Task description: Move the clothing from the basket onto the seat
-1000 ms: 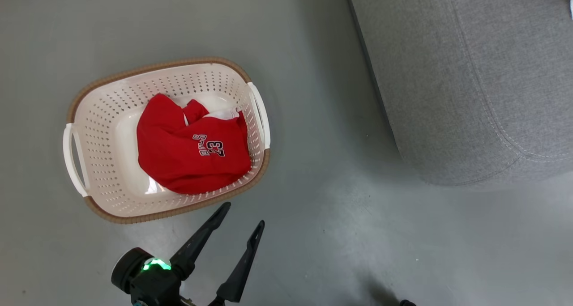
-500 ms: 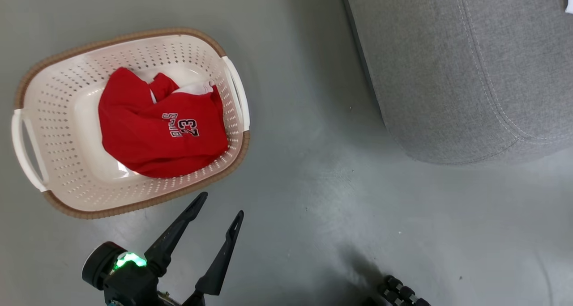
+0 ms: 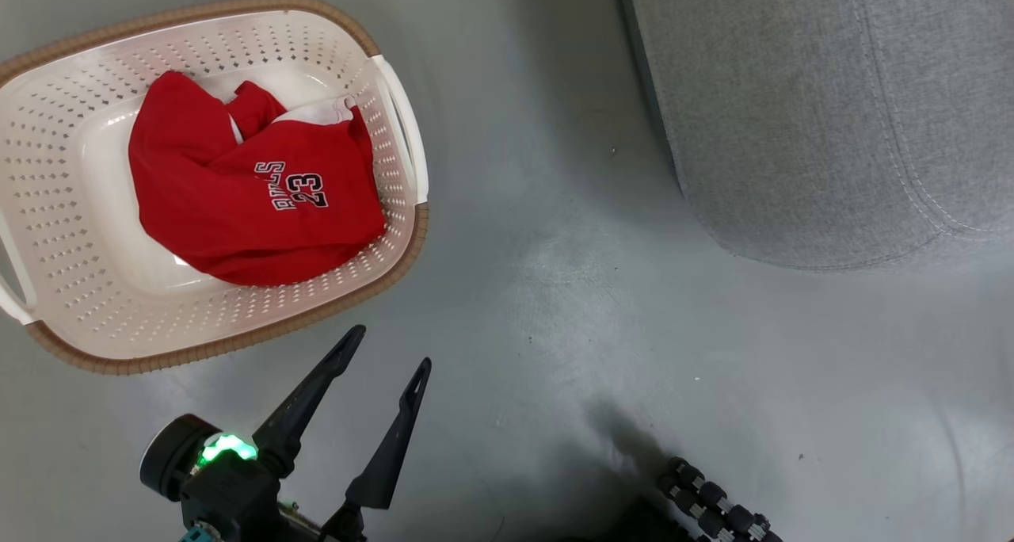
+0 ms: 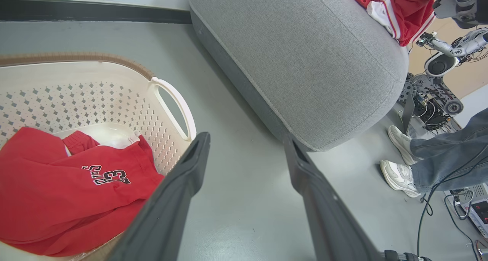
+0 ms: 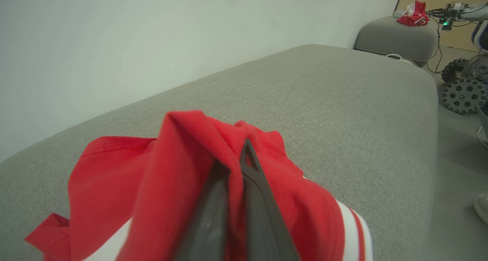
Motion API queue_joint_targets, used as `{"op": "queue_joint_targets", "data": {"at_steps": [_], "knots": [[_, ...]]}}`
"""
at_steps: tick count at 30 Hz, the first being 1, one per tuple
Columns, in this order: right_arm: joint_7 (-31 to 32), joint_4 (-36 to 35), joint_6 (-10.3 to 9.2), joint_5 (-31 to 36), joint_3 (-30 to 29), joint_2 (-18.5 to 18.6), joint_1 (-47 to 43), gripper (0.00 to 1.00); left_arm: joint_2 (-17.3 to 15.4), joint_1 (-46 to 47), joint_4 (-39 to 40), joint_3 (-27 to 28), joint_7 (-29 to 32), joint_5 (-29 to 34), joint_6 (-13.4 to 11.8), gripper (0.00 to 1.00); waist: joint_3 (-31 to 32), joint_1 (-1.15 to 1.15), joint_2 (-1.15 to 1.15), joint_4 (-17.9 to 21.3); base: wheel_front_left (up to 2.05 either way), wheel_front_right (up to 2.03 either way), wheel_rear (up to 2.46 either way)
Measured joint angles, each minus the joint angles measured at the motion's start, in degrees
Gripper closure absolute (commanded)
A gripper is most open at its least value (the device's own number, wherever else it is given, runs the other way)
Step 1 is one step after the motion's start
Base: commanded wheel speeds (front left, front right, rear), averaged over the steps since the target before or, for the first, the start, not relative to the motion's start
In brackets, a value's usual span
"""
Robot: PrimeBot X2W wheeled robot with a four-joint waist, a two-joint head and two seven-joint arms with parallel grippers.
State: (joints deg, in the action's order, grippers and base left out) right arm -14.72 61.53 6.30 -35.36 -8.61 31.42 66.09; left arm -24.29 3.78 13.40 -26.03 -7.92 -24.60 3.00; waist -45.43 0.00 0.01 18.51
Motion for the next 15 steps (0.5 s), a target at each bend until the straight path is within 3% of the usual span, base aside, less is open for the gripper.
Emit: {"op": "queue_joint_targets", "data": {"at_steps": [1,3,4,5,15], "knots": [[0.0,0.0,-0.02,0.3,0.2,0.0,0.2,0.9,0.2,0.3,-0.1,-0.1,0.0,0.0,0.0,0.0,-0.1,0.0,0.0,-0.2,0.0,0.0,0.0],[0.0,0.0,-0.09,0.9,0.6,-0.4,0.8,0.59,0.6,0.7,-0.1,-0.1,0.0,0.0,0.0,0.0,-0.1,0.0,0.0,-0.5,0.0,0.0,0.0],[0.0,0.0,-0.09,1.3,0.8,-0.7,1.2,0.36,0.9,0.8,-0.1,-0.1,0.0,0.0,-0.1,0.0,0.0,0.0,-0.01,-0.7,0.0,0.0,0.0],[0.0,0.0,-0.09,1.7,1.0,-1.0,1.6,0.0,1.1,0.8,-0.2,-0.1,-0.1,0.0,-0.1,0.0,0.0,0.0,-0.01,-0.8,0.0,0.0,0.0],[0.0,0.2,0.11,7.3,5.1,-0.5,2.4,0.0,4.2,3.3,-2.6,-1.1,-1.8,-0.4,0.0,0.0,2.5,0.0,-0.01,-1.6,0.0,0.0,0.0]]}}
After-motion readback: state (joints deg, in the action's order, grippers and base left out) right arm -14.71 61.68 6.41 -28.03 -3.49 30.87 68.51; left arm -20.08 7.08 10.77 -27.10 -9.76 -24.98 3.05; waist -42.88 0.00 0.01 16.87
